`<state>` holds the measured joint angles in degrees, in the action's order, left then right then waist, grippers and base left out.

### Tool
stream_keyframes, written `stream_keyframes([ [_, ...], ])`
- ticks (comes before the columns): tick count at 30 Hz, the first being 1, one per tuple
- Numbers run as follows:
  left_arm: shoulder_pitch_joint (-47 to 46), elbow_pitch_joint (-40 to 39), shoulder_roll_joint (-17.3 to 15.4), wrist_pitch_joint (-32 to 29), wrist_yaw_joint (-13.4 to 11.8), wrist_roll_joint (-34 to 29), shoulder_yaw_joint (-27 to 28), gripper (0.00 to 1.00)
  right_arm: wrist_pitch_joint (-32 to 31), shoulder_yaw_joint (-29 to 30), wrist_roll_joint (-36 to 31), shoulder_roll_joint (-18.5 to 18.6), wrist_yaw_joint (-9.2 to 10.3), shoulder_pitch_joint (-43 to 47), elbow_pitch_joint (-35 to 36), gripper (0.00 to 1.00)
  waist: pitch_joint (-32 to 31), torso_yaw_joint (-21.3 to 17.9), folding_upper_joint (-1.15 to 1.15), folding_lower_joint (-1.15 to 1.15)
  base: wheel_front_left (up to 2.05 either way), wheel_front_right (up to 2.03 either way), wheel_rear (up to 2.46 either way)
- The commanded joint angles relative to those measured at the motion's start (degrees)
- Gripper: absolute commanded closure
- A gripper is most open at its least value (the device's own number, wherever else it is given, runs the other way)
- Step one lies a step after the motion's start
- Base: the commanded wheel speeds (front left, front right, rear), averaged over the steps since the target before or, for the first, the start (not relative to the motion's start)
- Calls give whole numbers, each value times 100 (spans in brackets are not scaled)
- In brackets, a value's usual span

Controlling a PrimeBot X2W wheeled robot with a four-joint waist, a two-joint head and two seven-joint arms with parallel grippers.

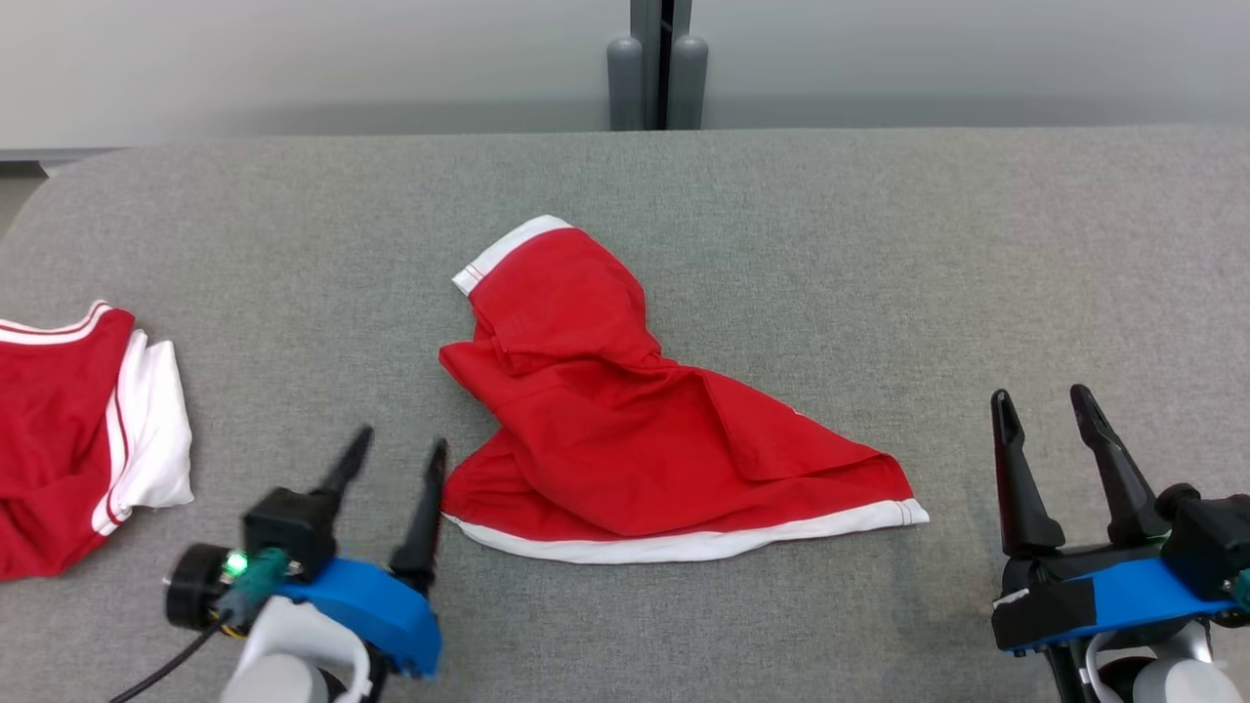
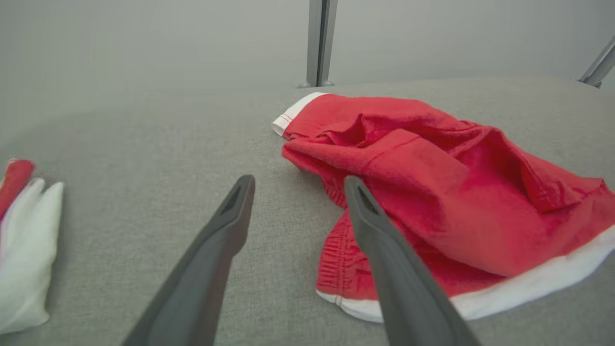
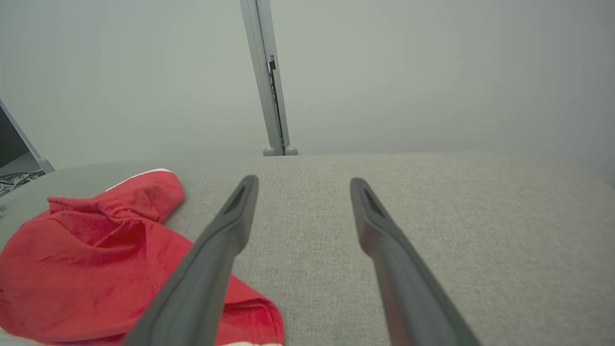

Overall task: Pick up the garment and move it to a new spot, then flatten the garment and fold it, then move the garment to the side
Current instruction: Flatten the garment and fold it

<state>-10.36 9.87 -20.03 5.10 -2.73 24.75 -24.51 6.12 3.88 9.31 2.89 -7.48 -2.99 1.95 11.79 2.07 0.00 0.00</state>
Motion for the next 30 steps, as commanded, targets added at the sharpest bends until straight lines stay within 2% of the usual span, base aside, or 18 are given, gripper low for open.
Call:
stream_keyframes([
  [1,25,133,34,-116,109,55,-95,0,25,-13,24,3,-3,76,-27,0,49,-1,0,0,0,0,0],
  [5,-48,581,142,-447,393,155,-389,0,52,-25,34,4,-3,35,-142,0,147,-14,0,0,0,0,0],
  [12,-264,1205,258,-694,587,407,-445,0,48,31,3,4,-3,-63,-325,0,288,-7,0,0,0,0,0],
  [13,-300,1262,283,-672,618,441,-445,13,37,40,-8,3,-3,-65,-376,0,306,-5,0,0,0,0,0],
  [14,-341,1312,301,-660,628,450,-452,57,24,52,-35,4,-3,-62,-431,0,321,-3,0,0,0,0,0],
  [15,-385,1365,318,-646,662,455,-468,74,10,57,-36,3,-3,-49,-491,0,333,-2,0,0,0,0,0],
  [16,-418,1406,330,-623,676,465,-479,100,3,64,-54,4,-3,-23,-568,0,345,-3,0,0,0,0,0],
  [21,-559,1562,358,-568,734,479,-520,100,-39,-87,-74,3,-3,56,-1022,0,433,15,0,0,0,0,0],
  [30,-720,1673,402,-427,709,384,-618,100,-18,-732,222,9,-3,-63,-1789,0,568,144,0,0,0,0,0],
])
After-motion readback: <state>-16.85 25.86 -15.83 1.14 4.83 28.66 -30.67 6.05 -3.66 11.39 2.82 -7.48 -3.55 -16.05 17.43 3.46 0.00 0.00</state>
